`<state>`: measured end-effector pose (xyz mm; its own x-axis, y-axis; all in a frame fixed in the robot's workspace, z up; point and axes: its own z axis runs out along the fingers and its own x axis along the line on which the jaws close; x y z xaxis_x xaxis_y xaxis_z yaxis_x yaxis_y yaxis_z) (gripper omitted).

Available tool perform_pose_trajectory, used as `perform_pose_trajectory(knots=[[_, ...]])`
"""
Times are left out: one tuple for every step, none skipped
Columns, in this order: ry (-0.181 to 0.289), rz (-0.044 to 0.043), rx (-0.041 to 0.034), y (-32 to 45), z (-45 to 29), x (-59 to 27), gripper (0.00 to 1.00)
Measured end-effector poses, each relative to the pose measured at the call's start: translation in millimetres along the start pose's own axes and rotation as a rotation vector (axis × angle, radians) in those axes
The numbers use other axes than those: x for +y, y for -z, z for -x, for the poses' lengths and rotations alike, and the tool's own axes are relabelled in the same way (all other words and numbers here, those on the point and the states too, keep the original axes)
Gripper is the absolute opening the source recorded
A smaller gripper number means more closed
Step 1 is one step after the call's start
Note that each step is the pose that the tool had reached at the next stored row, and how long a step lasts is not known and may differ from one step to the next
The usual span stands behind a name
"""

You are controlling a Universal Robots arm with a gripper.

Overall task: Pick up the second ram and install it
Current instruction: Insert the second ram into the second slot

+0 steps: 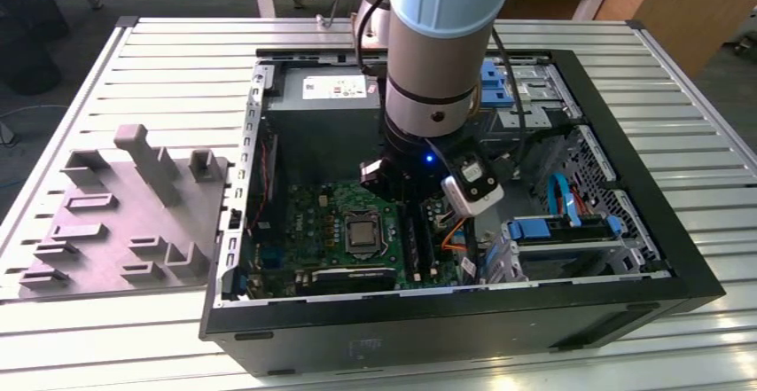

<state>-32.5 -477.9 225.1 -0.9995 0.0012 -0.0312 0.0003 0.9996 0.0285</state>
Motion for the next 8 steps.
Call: perform_pose_trajectory(knots=[[0.0, -0.0019, 0.0001, 0.1, 0.0, 0.0, 0.11], [0.0, -0.0032, 0.0001, 0.2, 0.0, -0.1, 0.11], [0.0, -0.0036, 0.0001, 0.3, 0.0, -0.1, 0.11], [0.0, -0.0037, 0.0, 0.3, 0.0, -0.1, 0.11], [0.0, -0.0038, 0.0001, 0.4, 0.0, -0.1, 0.11], [0.0, -0.0037, 0.0, 0.4, 0.0, 0.0, 0.11], [0.0, -0.0038, 0.0, 0.4, 0.0, -0.1, 0.11], [0.0, -0.0038, -0.0002, 0.4, -0.1, -0.1, 0.11]])
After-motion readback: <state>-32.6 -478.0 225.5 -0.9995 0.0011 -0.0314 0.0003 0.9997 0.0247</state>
